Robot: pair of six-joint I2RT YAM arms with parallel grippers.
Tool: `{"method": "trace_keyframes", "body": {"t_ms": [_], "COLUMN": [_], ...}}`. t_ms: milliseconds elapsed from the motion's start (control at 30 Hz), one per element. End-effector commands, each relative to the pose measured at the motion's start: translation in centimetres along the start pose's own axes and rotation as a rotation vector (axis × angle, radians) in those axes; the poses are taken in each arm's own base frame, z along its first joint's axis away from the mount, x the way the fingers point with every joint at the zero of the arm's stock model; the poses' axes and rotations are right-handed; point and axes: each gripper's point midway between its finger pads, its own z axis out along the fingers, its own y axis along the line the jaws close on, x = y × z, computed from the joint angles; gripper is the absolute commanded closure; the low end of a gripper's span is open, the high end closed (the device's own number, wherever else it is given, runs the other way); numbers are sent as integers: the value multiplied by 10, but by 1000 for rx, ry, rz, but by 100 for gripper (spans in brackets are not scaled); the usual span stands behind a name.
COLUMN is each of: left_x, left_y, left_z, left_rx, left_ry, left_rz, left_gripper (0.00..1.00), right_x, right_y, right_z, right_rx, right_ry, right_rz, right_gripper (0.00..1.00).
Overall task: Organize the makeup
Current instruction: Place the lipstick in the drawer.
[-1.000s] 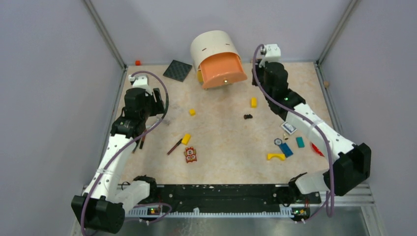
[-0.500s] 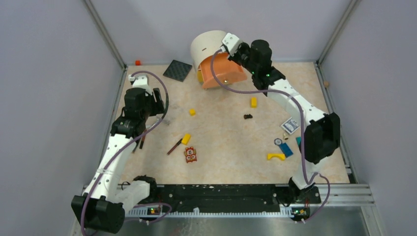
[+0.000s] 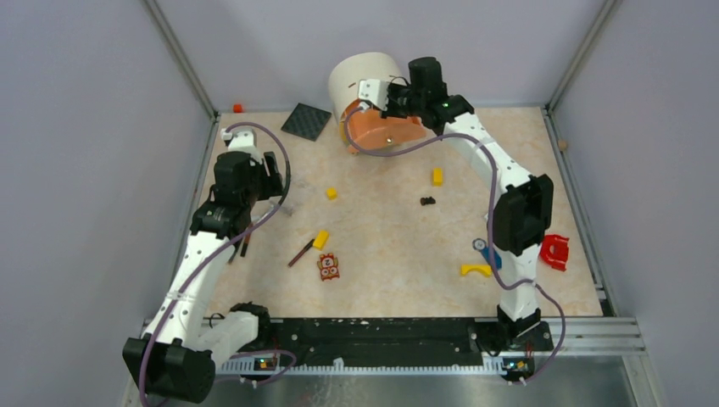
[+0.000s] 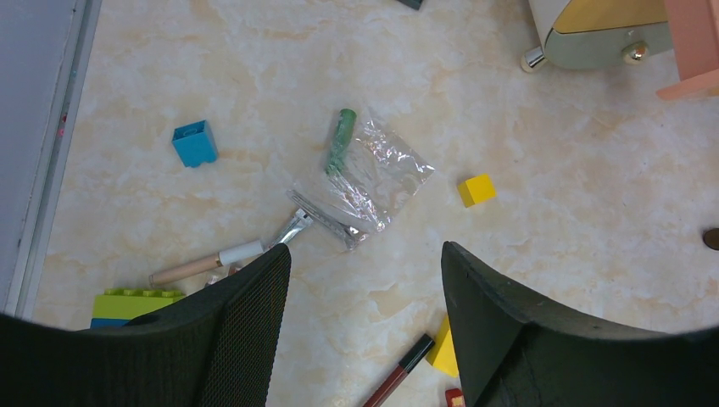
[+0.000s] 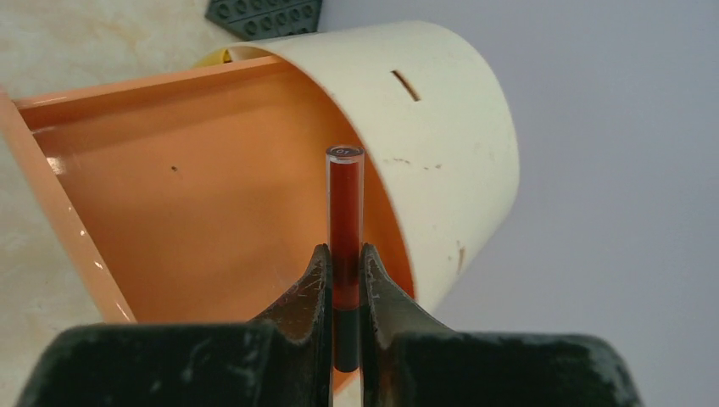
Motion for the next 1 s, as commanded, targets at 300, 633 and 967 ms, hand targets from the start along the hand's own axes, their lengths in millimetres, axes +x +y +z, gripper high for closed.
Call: {"method": "trace_keyframes", "body": {"t_ms": [300, 633, 967], "left_x": [-11, -12, -15], "left_y": [-1, -2, 23], "left_z": [-2, -3, -5], "left_rx": [13, 19, -133], "left_ry": [-44, -49, -62], "left_rz": [-2, -4, -47], "left_gripper": [29, 28, 28], "right_x": [-8, -55, -133], "right_y": [1, -54, 10], "right_z": [29, -13, -86], "right_rx": [6, 199, 111], "right_ry": [4, -67, -401], "right_rz": [-22, 47, 141], "right_gripper": [71, 57, 53]}}
